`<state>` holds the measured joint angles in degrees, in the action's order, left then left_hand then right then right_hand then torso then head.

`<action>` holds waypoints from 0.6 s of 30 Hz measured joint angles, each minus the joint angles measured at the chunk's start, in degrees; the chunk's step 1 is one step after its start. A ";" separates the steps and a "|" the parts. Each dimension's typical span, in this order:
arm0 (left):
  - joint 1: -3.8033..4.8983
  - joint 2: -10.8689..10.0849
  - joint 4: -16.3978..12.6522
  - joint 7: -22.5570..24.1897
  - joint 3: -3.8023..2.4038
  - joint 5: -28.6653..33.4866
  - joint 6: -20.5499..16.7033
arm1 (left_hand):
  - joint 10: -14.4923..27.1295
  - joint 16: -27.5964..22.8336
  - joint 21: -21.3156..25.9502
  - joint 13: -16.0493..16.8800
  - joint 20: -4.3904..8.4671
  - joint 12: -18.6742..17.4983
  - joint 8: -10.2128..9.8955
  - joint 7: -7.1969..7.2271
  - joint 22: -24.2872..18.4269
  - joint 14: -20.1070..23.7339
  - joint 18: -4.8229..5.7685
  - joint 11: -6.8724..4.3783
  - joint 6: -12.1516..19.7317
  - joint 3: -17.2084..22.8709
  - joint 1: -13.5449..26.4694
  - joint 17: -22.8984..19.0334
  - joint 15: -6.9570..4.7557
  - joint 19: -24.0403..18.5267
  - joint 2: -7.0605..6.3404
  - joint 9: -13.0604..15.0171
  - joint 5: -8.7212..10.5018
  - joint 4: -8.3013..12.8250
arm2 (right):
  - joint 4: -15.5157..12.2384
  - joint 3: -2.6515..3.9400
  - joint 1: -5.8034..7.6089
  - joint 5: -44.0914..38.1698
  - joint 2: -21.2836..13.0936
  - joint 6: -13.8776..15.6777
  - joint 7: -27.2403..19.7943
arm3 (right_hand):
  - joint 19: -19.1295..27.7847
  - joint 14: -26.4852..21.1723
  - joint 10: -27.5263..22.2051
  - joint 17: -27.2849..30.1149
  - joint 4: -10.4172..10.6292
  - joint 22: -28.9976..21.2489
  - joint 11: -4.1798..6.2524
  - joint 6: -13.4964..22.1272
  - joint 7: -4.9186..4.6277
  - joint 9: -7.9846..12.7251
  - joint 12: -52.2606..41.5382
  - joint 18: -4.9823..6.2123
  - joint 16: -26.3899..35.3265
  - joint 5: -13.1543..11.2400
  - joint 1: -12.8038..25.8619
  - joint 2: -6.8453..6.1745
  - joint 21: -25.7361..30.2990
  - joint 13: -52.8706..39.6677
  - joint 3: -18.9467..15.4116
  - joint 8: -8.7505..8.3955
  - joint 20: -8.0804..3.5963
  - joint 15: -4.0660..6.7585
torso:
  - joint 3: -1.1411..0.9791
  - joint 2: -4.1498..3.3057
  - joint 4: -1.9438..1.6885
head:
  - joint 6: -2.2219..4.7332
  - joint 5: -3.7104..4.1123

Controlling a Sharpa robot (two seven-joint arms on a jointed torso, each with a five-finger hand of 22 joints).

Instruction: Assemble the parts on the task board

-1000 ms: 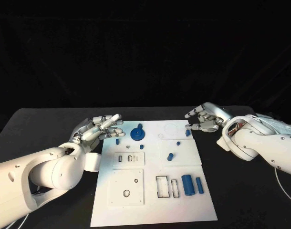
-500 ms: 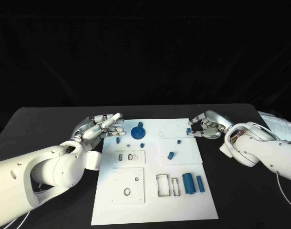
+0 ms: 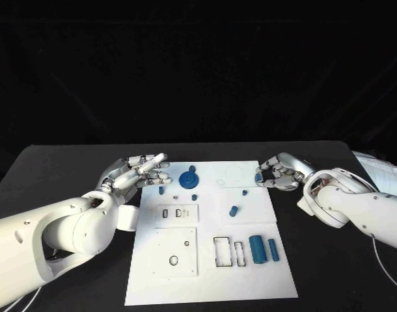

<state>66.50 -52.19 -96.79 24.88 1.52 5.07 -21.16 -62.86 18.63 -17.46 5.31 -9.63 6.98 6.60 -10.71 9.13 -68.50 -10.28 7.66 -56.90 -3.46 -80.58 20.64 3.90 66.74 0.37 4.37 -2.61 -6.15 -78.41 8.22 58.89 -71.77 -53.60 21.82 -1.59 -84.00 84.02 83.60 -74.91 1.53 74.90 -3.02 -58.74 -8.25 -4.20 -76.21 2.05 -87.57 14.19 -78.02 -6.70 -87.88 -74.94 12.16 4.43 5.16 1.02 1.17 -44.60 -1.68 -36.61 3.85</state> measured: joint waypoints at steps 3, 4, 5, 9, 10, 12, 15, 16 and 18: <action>0.00 0.00 0.00 0.00 0.00 -0.01 0.00 | 0.00 0.00 0.00 0.00 0.00 0.00 0.00 0.00 0.00 0.00 0.00 0.00 0.00 0.00 0.00 0.00 0.00 0.00 0.00 0.00 0.00 0.00 | 0.19 0.00 -0.02 -0.02 0.24 0.00 0.00 | 0.00 0.00 0.21 0.00 -0.43 0.00 0.20 -1.54 0.42 -0.29 -0.51 0.01 -0.27 0.00 0.00 0.76 0.00 0.00 0.92 0.64 0.00 0.00 | -0.01 0.01 0.04 | -0.07 -0.02; 0.00 0.01 0.00 -0.01 0.00 -0.02 0.00 | 0.00 0.00 0.00 0.00 0.00 0.00 0.00 0.00 0.00 0.00 0.00 0.00 0.00 0.00 0.00 0.00 0.00 0.00 0.00 0.00 0.00 0.00 | 0.25 0.00 -0.03 -0.02 0.34 -0.01 0.00 | 0.00 0.00 0.21 0.00 -0.54 0.00 0.21 -1.92 0.54 -0.35 -0.53 0.01 -0.27 0.00 0.00 0.76 -0.02 0.00 1.04 0.81 0.00 0.00 | -0.01 0.01 0.04 | -0.09 -0.02; 0.00 0.02 0.00 -0.02 0.00 -0.02 0.00 | 0.00 0.00 0.00 0.00 0.00 0.00 0.00 0.00 0.00 0.00 0.00 0.00 0.00 0.00 0.00 0.05 0.00 0.00 0.00 0.00 0.00 0.00 | 0.28 0.00 -0.03 -0.02 0.40 -0.02 0.00 | 0.00 0.00 0.21 0.00 -0.66 0.00 0.21 -2.08 0.69 -0.35 -0.74 0.01 -0.27 0.00 0.07 0.83 -0.21 0.00 1.15 0.86 0.00 0.00 | -0.01 0.02 0.04 | -0.12 -0.02; 0.00 0.10 0.00 -0.05 0.00 -0.03 0.02 | 0.00 0.00 0.00 -0.06 0.00 0.00 0.00 0.00 0.05 0.00 0.00 0.00 0.00 0.00 0.00 0.12 0.00 0.00 0.00 0.00 0.00 0.00 | 0.35 0.00 -0.04 0.10 0.56 -0.03 -0.02 | 0.00 0.00 0.42 0.00 -0.99 0.00 0.41 -3.22 1.02 -0.57 -1.11 0.02 -0.27 -0.57 -0.10 1.58 -0.21 0.00 2.11 1.24 0.00 0.00 | 0.00 0.02 0.07 | -0.14 -0.07; 0.00 0.12 0.00 -0.06 0.00 -0.03 0.02 | 0.00 0.00 0.00 -0.06 0.00 0.00 0.00 0.00 0.05 0.00 0.00 0.00 0.00 0.00 0.00 0.12 0.00 0.00 0.00 0.00 0.00 0.00 | 0.39 0.00 -0.04 0.14 0.60 -0.03 -0.04 | 0.00 -0.02 0.42 0.01 -1.14 0.00 0.41 -3.41 1.20 -0.63 -1.11 0.02 -0.27 -0.57 -0.10 1.58 -0.21 0.01 2.30 1.31 0.00 0.02 | -0.01 0.02 0.07 | -0.16 -0.09; 0.00 0.13 0.00 -0.08 0.00 -0.04 0.04 | 0.00 0.00 0.00 -0.06 0.00 0.00 0.00 0.00 0.05 0.00 0.00 0.00 0.00 0.00 0.00 0.14 0.00 0.00 0.00 0.00 0.00 0.00 | 0.46 0.01 -0.04 0.25 0.68 -0.03 -0.09 | 0.00 -0.07 0.38 0.01 -1.24 0.02 0.46 -4.03 1.37 -0.67 -1.23 0.02 -0.27 -0.58 -0.33 1.80 -0.21 0.01 2.82 1.31 0.00 0.36 | -0.01 0.02 0.07 | -0.22 -0.14; 0.00 0.14 0.01 -0.09 0.00 -0.04 0.06 | 0.00 0.00 0.00 -0.06 0.00 0.00 0.00 0.00 0.05 0.00 0.00 0.00 0.00 0.00 0.00 0.17 0.00 0.00 0.00 0.00 0.00 0.00 | 0.58 0.03 -0.04 0.41 0.73 -0.03 -0.21 | 0.00 0.01 0.40 0.01 -1.53 0.04 0.82 -4.53 1.52 -0.79 -1.40 0.02 -0.27 -0.59 -0.24 1.89 -0.21 0.02 3.12 1.65 0.00 0.44 | -0.03 0.02 0.08 | -0.27 -0.17; 0.00 0.14 0.02 -0.10 0.00 -0.05 0.07 | 0.00 0.00 0.00 -0.06 0.00 0.00 0.00 0.00 0.05 0.00 -0.01 0.00 0.00 0.00 0.00 0.17 0.00 0.00 0.00 0.00 0.00 0.00 | 0.62 0.04 -0.04 0.46 0.76 -0.02 -0.24 | 0.00 0.01 0.40 0.01 -1.53 0.04 0.82 -4.53 1.52 -0.85 -1.40 0.02 -0.27 -0.59 -0.24 1.90 -0.21 0.02 3.12 1.67 0.00 0.44 | -0.04 0.02 0.08 | -0.27 -0.17; 0.00 0.14 0.04 -0.11 0.00 -0.05 0.08 | 0.00 0.00 0.00 -0.06 0.00 0.00 0.00 0.00 0.05 0.00 0.00 0.00 0.00 0.00 0.00 0.17 0.00 0.00 0.00 0.00 0.00 0.00 | 0.69 0.04 -0.03 0.53 0.80 -0.02 -0.29 | 0.00 0.01 0.40 0.01 -1.53 0.04 0.82 -4.54 1.52 -0.87 -1.40 0.03 -0.27 -0.59 -0.25 2.18 -0.21 0.01 3.12 1.69 0.00 0.44 | -0.03 0.03 0.08 | -0.28 -0.15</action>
<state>66.50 -52.05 -96.75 24.77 1.52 5.02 -21.08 -62.86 18.63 -17.46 5.25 -9.63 6.98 6.60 -10.71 9.18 -68.50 -10.28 7.66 -56.90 -3.46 -80.58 20.81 3.91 66.74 0.37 4.37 -2.61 -6.15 -77.71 8.26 58.86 -71.23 -52.79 21.80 -1.88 -84.00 84.03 84.00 -74.90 0.00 74.95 -2.20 -63.27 -6.72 -5.07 -77.61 2.08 -87.84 13.59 -78.27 -4.52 -88.09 -74.93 15.28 6.12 5.15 1.45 1.14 -44.58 -1.60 -36.89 3.70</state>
